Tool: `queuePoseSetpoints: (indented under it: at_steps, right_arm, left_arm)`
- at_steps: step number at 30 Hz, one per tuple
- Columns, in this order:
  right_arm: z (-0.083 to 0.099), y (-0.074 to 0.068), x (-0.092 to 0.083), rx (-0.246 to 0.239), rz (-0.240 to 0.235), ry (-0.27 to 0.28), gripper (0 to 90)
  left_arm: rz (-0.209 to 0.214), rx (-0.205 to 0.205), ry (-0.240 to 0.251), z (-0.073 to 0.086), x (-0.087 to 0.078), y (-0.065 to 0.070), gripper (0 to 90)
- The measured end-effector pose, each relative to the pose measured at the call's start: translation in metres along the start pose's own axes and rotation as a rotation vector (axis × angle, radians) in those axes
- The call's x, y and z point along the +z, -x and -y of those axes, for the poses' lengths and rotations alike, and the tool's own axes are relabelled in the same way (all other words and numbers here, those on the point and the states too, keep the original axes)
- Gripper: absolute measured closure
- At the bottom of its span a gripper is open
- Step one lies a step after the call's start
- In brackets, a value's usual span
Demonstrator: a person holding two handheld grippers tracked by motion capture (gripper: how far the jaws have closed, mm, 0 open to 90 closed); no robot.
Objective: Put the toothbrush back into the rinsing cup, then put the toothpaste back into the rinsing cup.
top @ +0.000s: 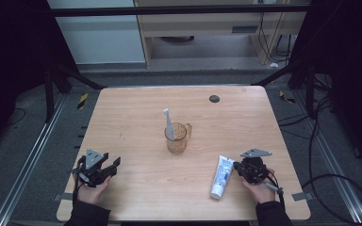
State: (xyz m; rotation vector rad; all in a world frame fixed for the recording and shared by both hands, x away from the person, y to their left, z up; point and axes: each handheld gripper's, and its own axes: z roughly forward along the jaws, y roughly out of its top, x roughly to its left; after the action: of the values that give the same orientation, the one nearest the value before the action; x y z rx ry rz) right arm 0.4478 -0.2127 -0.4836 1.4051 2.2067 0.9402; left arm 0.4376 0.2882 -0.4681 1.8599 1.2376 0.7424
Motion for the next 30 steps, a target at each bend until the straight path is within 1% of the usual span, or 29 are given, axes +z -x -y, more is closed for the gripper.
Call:
queuePoseSetpoints:
  at_steps: [6, 8, 9, 11, 13, 17, 19, 20, 21, 22, 23, 26, 30]
  right_arm:
    - [-0.002, -0.003, 0.006, -0.017, -0.005, -0.021, 89.9]
    - [-0.004, -0.004, 0.007, -0.023, -0.005, -0.019, 89.9]
    - [-0.004, -0.004, 0.007, -0.015, -0.009, -0.02, 90.0]
    - [-0.005, -0.005, 0.009, -0.025, -0.002, -0.017, 89.9]
    - [-0.006, -0.007, 0.01, -0.026, -0.012, -0.017, 89.9]
    - [-0.01, -0.012, 0.014, -0.042, -0.013, -0.02, 89.9]
    - [-0.012, -0.014, 0.016, -0.041, -0.024, -0.019, 89.9]
    - [-0.013, -0.015, 0.017, -0.044, -0.021, -0.018, 89.9]
    - [-0.014, -0.017, 0.017, -0.04, -0.032, -0.017, 89.9]
    - [-0.015, -0.017, 0.019, -0.052, -0.028, -0.015, 89.8]
    - [-0.016, -0.019, 0.02, -0.053, -0.035, -0.013, 89.8]
    - [-0.019, -0.023, 0.022, -0.046, -0.049, -0.011, 89.9]
    - [-0.022, -0.028, 0.025, -0.061, -0.057, -0.011, 89.7]
  left_arm:
    - [0.005, 0.006, -0.013, 0.0, 0.002, 0.001, 46.1]
    - [0.005, 0.007, -0.013, 0.0, 0.002, 0.001, 45.8]
    - [0.006, 0.008, -0.013, -0.001, 0.002, 0.002, 45.7]
    - [0.007, 0.009, -0.016, -0.001, 0.003, 0.002, 45.3]
    - [0.007, 0.014, -0.021, -0.001, 0.004, 0.003, 45.3]
    - [0.008, 0.014, -0.029, -0.002, 0.007, 0.003, 45.3]
    - [0.011, 0.015, -0.029, -0.002, 0.007, 0.004, 45.0]
    - [0.011, 0.016, -0.028, -0.002, 0.007, 0.004, 44.9]
    - [0.011, 0.017, -0.027, -0.002, 0.007, 0.004, 44.7]
    - [0.012, 0.019, -0.03, -0.002, 0.007, 0.004, 44.6]
    - [0.013, 0.019, -0.031, -0.002, 0.008, 0.004, 44.5]
    - [0.012, 0.018, -0.031, -0.002, 0.008, 0.003, 44.2]
    - [0.014, 0.021, -0.031, -0.002, 0.008, 0.003, 43.6]
